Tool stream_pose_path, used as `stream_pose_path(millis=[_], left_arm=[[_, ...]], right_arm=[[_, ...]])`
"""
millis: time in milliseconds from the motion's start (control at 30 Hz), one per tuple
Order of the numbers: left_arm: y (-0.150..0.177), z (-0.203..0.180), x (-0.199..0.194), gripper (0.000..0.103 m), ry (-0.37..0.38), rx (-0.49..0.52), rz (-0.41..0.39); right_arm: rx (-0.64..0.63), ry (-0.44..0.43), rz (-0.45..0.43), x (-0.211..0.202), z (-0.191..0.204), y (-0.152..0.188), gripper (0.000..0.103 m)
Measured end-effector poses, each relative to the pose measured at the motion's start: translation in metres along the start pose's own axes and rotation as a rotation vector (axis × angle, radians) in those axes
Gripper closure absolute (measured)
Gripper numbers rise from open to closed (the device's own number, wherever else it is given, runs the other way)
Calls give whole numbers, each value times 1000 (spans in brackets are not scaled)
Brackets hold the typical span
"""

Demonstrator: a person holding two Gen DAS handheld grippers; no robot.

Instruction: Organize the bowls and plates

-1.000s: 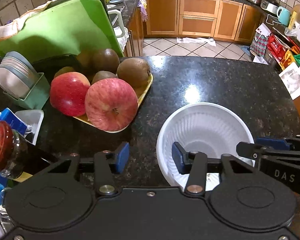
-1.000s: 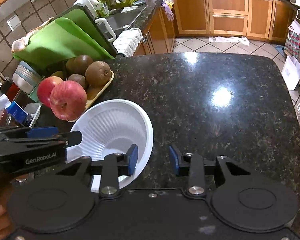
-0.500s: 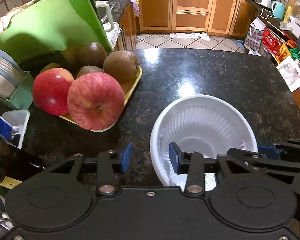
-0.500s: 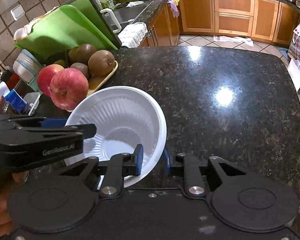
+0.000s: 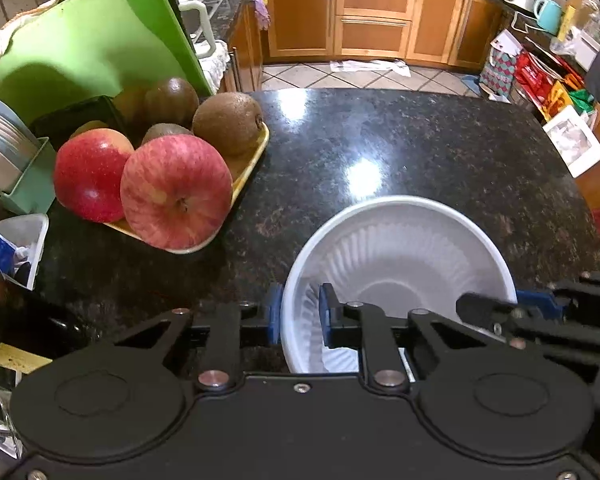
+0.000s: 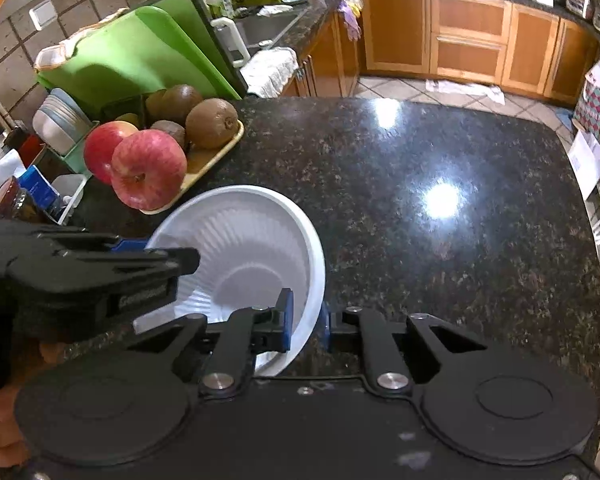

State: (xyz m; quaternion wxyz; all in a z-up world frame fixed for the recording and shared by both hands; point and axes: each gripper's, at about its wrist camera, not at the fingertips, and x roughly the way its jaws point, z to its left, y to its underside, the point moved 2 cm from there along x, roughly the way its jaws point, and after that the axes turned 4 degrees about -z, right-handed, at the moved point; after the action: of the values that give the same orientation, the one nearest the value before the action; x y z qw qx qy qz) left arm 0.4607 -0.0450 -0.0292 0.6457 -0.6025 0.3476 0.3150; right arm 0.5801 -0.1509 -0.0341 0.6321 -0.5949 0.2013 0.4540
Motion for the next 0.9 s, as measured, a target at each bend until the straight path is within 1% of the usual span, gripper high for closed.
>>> stream_pose_path(millis=[167, 367, 533, 700, 767, 900], left_arm=[[9, 2, -6, 75, 6, 5, 13], [12, 0, -6, 79, 13, -8, 29], [13, 1, -17, 82, 14, -5, 33], [13, 2, -33, 82, 24, -7, 30], [14, 3, -43, 82, 34, -8, 29], [18, 2, -64, 82, 30, 5, 9]], right_arm=[[40, -9, 18, 4, -4, 3, 89], [42, 8, 31, 0, 0, 5, 89], [64, -7, 39, -9, 2, 6, 89], [66, -9, 24, -28, 7, 7, 89], [54, -7, 11, -40, 11, 9, 89], [34, -6, -20, -68, 21, 14, 89]])
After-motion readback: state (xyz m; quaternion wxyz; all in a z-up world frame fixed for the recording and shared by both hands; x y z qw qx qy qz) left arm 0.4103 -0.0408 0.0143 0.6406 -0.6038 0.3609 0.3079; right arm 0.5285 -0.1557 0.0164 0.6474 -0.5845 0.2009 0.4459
